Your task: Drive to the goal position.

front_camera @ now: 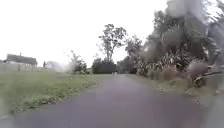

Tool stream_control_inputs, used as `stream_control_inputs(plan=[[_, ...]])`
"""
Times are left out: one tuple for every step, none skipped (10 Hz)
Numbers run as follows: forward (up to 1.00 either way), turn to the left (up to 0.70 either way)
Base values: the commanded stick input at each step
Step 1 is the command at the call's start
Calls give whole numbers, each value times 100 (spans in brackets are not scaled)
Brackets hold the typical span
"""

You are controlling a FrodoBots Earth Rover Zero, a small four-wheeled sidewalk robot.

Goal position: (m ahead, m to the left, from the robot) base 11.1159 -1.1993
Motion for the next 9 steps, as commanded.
stream_control_inputs(plan=[[85, 0], [85, 0], [85, 0], [85, 0], [85, 0], [85, 0], [85, 0], [85, 0], [85, 0]])
